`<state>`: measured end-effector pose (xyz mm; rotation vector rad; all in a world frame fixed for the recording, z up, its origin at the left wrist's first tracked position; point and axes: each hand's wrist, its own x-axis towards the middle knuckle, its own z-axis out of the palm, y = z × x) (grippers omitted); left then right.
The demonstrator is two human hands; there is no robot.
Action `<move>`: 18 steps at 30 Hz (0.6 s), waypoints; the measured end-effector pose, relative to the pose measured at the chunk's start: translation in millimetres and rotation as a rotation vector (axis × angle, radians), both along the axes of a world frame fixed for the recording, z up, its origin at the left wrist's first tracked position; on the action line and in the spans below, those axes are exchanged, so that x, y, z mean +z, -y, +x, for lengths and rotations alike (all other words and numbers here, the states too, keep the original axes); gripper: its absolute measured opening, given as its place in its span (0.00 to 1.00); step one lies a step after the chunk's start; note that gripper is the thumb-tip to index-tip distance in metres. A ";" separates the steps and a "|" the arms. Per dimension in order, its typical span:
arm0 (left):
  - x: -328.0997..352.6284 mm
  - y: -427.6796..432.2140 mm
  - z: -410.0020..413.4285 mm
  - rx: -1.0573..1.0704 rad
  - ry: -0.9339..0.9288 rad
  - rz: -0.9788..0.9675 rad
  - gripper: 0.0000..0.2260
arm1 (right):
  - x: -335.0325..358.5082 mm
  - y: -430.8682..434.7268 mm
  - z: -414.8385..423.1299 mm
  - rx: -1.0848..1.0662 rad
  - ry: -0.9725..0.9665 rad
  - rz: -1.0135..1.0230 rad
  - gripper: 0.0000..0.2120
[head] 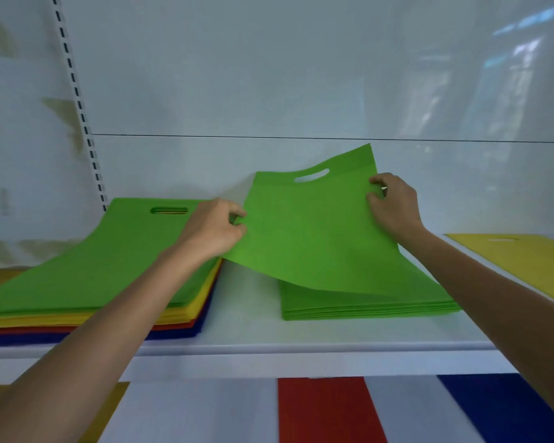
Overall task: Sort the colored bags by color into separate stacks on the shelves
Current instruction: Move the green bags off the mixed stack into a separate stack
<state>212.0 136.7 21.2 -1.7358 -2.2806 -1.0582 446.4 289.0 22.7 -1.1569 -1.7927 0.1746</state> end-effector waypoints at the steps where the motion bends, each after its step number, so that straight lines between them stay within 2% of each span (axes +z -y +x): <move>1: -1.1 -6.3 10.9 -0.005 0.003 0.011 0.15 | 0.8 -3.9 10.7 -0.002 0.053 -0.002 0.18; 8: -32.7 -36.4 68.5 0.018 0.028 -0.054 0.15 | -13.7 -28.3 62.9 0.041 0.350 -0.119 0.20; 13: -62.3 -35.9 86.7 0.091 -0.019 -0.156 0.15 | -47.8 -42.6 74.2 0.131 0.436 -0.316 0.19; 18: -73.7 -35.8 91.7 0.117 -0.011 -0.196 0.14 | -70.5 -50.3 76.5 0.116 0.560 -0.459 0.19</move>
